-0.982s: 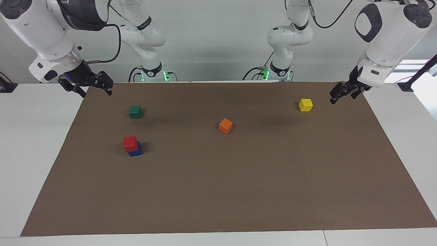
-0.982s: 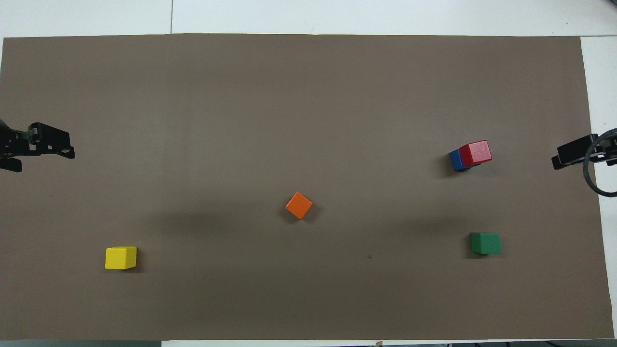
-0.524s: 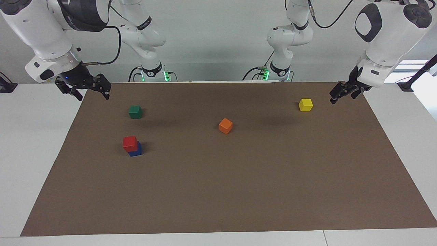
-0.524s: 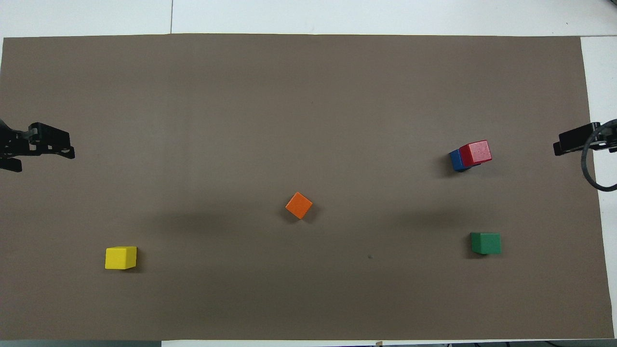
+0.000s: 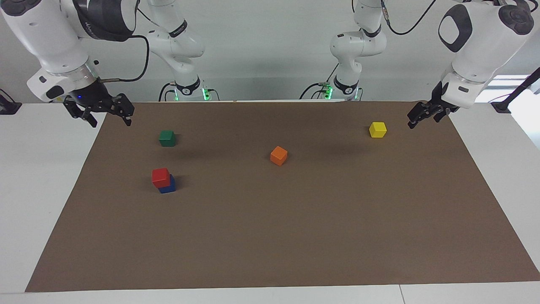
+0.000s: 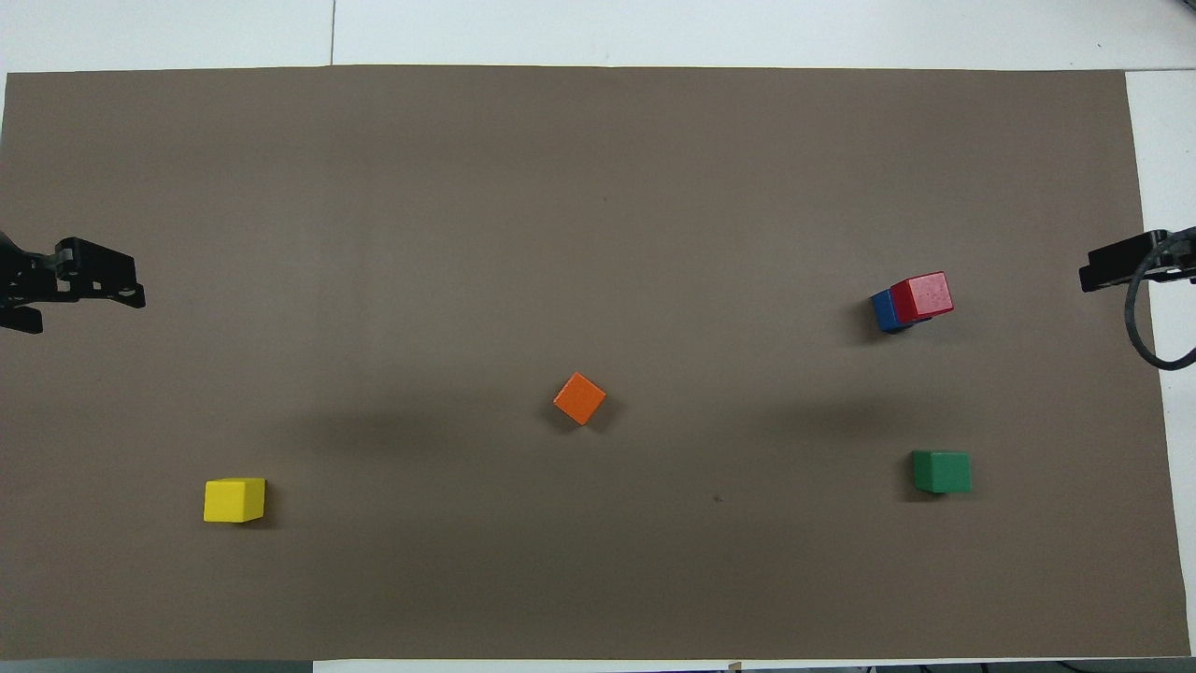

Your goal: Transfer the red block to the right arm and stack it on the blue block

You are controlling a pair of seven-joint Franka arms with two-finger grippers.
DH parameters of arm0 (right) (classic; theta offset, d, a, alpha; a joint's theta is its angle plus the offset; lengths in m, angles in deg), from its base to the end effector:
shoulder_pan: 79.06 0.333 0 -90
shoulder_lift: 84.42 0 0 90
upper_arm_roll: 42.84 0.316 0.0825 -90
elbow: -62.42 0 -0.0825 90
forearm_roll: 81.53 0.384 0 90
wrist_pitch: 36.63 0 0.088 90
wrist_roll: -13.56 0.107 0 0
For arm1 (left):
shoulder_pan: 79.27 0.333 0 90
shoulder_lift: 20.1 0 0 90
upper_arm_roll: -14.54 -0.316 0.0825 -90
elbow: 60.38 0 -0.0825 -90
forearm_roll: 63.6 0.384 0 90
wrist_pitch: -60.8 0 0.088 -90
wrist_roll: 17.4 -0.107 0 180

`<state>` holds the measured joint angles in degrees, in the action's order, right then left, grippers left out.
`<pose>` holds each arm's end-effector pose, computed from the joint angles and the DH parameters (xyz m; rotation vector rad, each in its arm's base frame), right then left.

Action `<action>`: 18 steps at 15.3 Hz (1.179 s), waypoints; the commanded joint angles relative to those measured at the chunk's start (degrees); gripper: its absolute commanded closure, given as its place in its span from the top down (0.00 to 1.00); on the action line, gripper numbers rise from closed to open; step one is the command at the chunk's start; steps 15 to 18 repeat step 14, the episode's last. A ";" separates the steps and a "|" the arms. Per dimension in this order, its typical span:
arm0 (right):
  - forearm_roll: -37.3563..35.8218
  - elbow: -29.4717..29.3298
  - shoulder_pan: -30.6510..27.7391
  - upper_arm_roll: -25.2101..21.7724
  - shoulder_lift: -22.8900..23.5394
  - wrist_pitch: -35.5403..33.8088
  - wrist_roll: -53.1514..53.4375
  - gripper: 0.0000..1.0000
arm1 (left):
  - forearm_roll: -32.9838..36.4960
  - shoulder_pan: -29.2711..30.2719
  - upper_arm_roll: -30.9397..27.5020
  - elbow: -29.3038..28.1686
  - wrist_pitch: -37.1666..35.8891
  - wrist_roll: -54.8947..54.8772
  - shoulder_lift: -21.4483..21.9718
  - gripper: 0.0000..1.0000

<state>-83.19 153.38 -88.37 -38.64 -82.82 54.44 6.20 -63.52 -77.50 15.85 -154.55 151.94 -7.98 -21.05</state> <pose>0.5612 -0.0538 0.6027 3.1167 0.0626 -0.0447 0.5579 0.0047 0.5826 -3.1217 -0.2697 0.1084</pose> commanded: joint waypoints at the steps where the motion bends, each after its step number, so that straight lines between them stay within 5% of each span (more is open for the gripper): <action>1: -1.42 1.32 0.08 0.28 -0.72 1.21 -0.90 1.00 | -0.61 -0.54 -0.61 -0.66 -0.61 0.69 0.95 1.00; 18: -0.81 1.23 -0.10 0.37 -0.72 -0.02 -0.99 1.00 | -0.61 -0.54 -0.61 -0.66 -0.61 0.61 0.95 1.00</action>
